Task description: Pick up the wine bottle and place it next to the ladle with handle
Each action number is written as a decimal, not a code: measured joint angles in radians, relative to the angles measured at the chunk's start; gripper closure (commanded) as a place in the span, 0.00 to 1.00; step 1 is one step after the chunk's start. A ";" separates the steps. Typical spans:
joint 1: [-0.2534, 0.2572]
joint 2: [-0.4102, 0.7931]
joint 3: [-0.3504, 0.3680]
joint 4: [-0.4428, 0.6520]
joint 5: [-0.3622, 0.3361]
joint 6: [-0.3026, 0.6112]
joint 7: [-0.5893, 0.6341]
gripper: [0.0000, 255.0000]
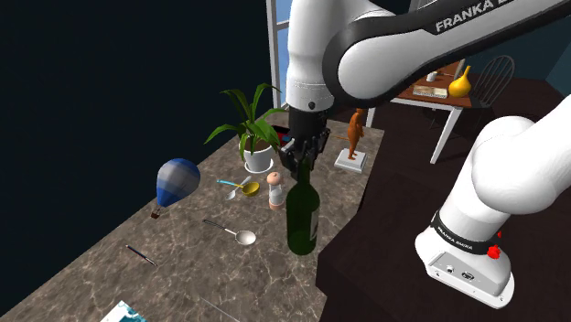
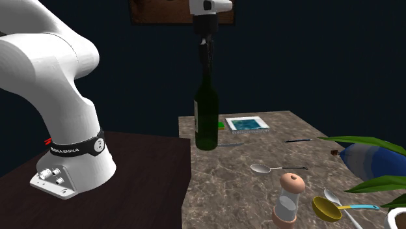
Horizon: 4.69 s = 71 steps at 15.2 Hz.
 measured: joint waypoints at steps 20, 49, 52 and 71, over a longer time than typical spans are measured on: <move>-0.014 -0.049 -0.059 0.233 -0.040 -0.282 0.007 1.00; -0.082 0.110 -0.142 0.507 -0.127 -0.414 -0.070 1.00; -0.106 0.168 -0.167 0.495 -0.150 -0.349 -0.117 1.00; -0.218 0.678 -0.268 0.700 -0.272 -0.062 -0.298 1.00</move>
